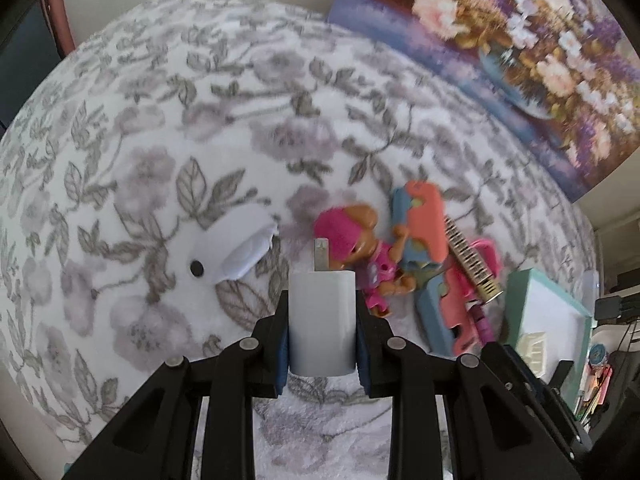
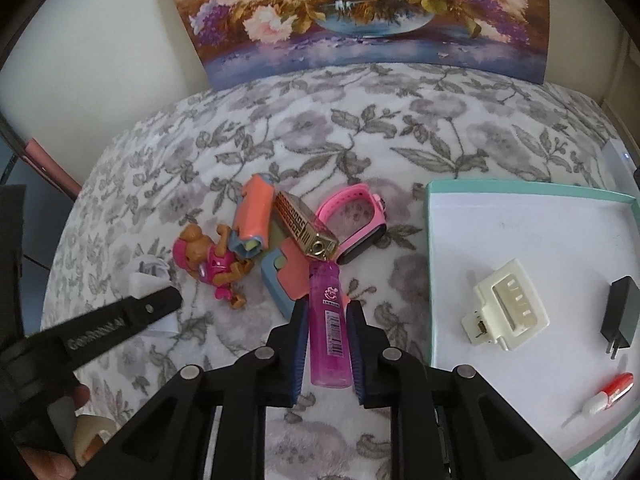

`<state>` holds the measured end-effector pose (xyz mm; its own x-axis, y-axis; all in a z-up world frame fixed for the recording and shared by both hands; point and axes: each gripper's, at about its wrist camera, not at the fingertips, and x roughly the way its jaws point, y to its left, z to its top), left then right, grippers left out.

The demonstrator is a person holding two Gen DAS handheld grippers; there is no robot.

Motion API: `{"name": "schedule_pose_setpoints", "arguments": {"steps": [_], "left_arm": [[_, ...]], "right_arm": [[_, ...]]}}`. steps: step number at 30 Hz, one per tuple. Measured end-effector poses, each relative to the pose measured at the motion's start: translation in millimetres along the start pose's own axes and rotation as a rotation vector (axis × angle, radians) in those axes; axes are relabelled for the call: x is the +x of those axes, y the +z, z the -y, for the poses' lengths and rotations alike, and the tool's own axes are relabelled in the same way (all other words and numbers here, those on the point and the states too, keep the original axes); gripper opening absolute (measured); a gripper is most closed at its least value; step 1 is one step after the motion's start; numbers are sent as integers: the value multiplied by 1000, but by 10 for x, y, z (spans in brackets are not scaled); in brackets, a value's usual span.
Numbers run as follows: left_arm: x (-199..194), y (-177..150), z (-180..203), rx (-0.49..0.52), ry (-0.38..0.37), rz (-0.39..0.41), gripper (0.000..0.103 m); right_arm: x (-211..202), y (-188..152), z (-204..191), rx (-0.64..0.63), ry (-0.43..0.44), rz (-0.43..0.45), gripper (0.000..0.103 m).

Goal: Organize rigid objects
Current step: 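Carry the white adapter and pink lighter over the tray with both tools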

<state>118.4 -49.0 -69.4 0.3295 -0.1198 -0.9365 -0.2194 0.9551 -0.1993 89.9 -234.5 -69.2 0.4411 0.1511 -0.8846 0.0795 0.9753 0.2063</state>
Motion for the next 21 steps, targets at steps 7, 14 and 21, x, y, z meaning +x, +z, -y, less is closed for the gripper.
{"name": "schedule_pose_setpoints", "arguments": {"steps": [7, 14, 21], "left_arm": [[-233, 23, -6, 4, -22, 55, 28], [-424, 19, 26, 17, -41, 97, 28], [-445, -15, 135, 42, -49, 97, 28]], "right_arm": [[-211, 44, 54, 30, 31, 44, 19], [-410, 65, 119, 53, 39, 87, 19], [-449, 52, 200, 73, 29, 92, 19]]}}
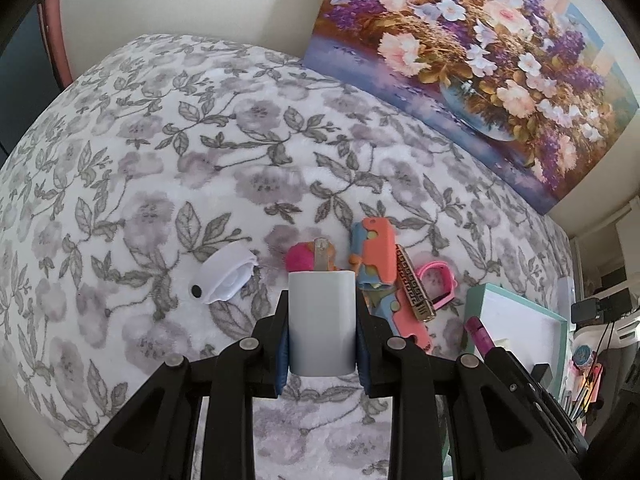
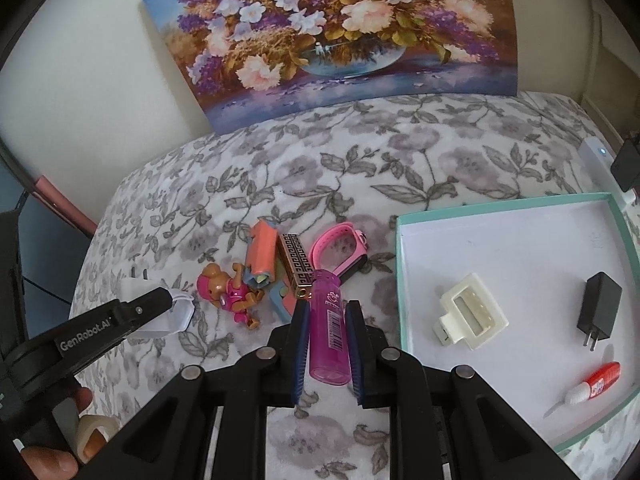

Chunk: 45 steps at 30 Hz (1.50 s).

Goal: Organize rigid objects
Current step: 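Carry the white adapter and pink lighter over the tray with both tools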

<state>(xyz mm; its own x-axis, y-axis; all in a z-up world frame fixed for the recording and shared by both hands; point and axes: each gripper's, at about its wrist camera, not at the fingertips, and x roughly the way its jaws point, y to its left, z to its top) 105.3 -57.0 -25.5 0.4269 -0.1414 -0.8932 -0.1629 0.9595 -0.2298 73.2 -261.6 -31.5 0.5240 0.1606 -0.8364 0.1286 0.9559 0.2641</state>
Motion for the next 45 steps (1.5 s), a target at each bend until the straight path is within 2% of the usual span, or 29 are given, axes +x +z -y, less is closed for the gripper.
{"name": "schedule_pose_setpoints", "arguments": {"steps": [9, 20, 28, 33, 38, 45], "left_arm": [[-82, -123, 351, 84, -33, 6, 28], [-112, -418, 977, 224, -100, -30, 28], [-43, -755, 1570, 369, -149, -95, 28], [80, -982, 1841, 432, -197, -172, 28], [165, -1136, 1971, 478, -178, -202, 28], [271, -1175, 1975, 486, -144, -211, 28]], "right_arm": [[-197, 26, 245, 46, -47, 47, 19], [-420, -1, 857, 172, -110, 66, 19], [-499, -71, 1293, 242, -195, 65, 20], [-553, -133, 1490, 287, -219, 60, 20], [-570, -165, 1565, 303, -221, 57, 20], [-473, -202, 1575, 284, -234, 12, 20]]}}
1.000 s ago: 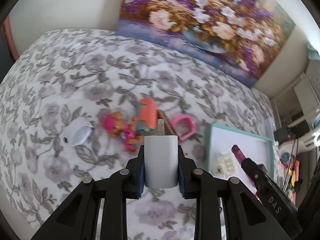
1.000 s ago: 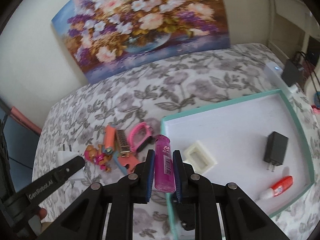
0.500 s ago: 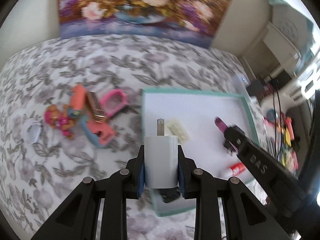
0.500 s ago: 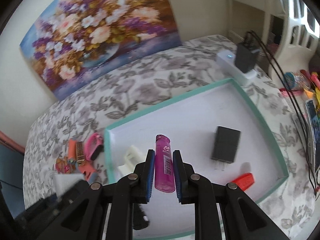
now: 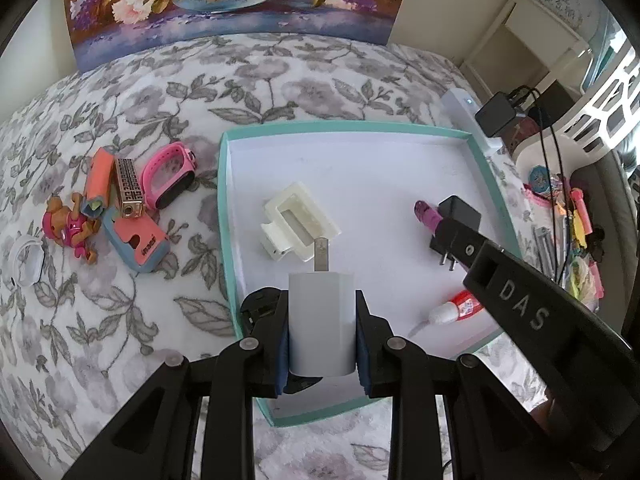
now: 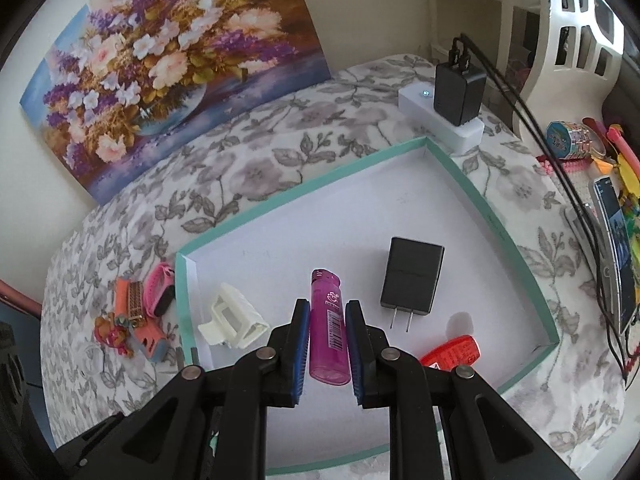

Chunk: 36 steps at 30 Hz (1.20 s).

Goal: Organize rigid objects
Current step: 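Carry the white adapter and pink lighter over the tray with both tools, then open both tools to drop the adapter and lighter into the tray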

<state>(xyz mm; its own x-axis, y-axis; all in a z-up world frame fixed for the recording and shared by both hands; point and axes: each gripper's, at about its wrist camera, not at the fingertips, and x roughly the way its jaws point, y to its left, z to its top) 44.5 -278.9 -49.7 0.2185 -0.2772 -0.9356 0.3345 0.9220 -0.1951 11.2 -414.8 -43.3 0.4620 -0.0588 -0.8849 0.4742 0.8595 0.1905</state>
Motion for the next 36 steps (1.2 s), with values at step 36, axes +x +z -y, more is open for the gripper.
{"name": "schedule_pose_setpoints", "arguments": {"steps": [36], "left_arm": [[-88, 76, -246, -78, 82, 38, 52]], "right_arm": [[77, -31, 60, 25, -41, -65, 20]]}}
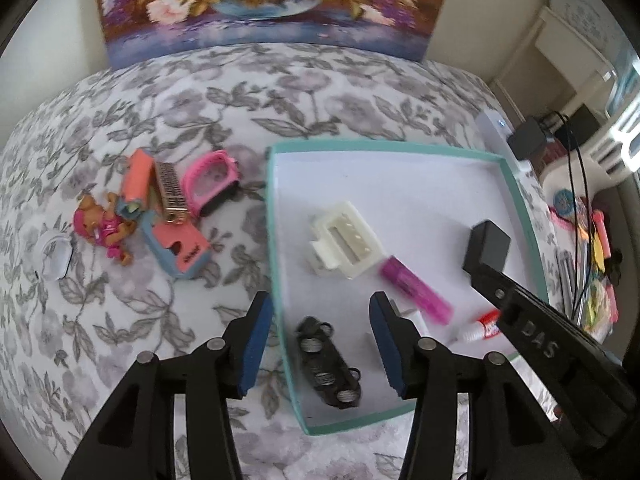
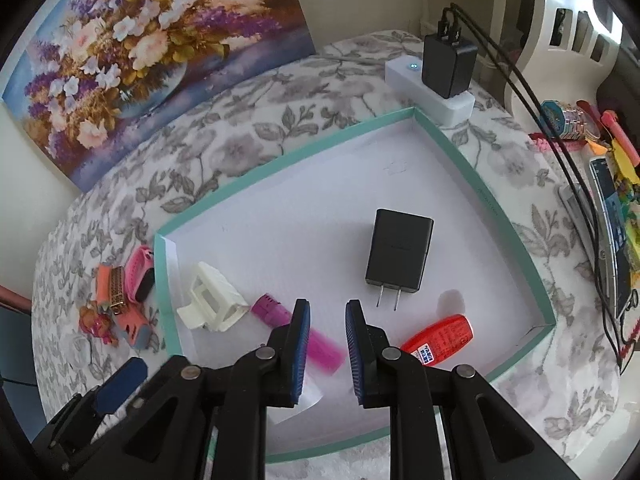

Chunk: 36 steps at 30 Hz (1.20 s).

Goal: Organize rigid objects
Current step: 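Open both tools to drop the adapter and lighter into the tray, then move both open tools back toward the item cluster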

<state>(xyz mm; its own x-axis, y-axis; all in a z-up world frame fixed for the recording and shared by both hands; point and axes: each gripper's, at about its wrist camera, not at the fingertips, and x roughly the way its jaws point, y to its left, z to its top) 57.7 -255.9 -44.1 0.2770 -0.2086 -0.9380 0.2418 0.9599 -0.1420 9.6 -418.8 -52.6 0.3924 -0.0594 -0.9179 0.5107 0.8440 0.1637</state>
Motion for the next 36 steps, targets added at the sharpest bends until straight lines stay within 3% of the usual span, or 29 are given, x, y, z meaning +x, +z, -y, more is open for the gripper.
{"name": "schedule_pose_setpoints", "arguments": {"steps": [9, 12, 14, 18, 20, 26, 29, 36], "left_arm": [[-41, 72, -338, -104, 51, 22, 60], [-35, 78, -451, -138, 68, 20, 62], [-27, 85, -509, -150, 83, 18, 71], [-19, 94, -618, -186, 107, 23, 78], [2, 91, -656, -198, 137, 23, 90], [70, 90, -738, -215, 183, 1, 91], [77, 93, -775, -229, 179, -4, 91], [55, 98, -836, -244, 178, 19, 91]], "right_arm": [[47, -21, -36, -13, -4, -16, 21], [73, -27, -45, -13, -10, -25, 35], [88, -36, -41, -9, -16, -28, 52], [101, -41, -30, -4, -31, -23, 62], [110, -40, -27, -6, -42, -21, 68], [155, -56, -62, -30, -54, -22, 84], [166, -64, -97, -44, -56, -19, 102], [193, -75, -140, -59, -67, -5, 103]]}}
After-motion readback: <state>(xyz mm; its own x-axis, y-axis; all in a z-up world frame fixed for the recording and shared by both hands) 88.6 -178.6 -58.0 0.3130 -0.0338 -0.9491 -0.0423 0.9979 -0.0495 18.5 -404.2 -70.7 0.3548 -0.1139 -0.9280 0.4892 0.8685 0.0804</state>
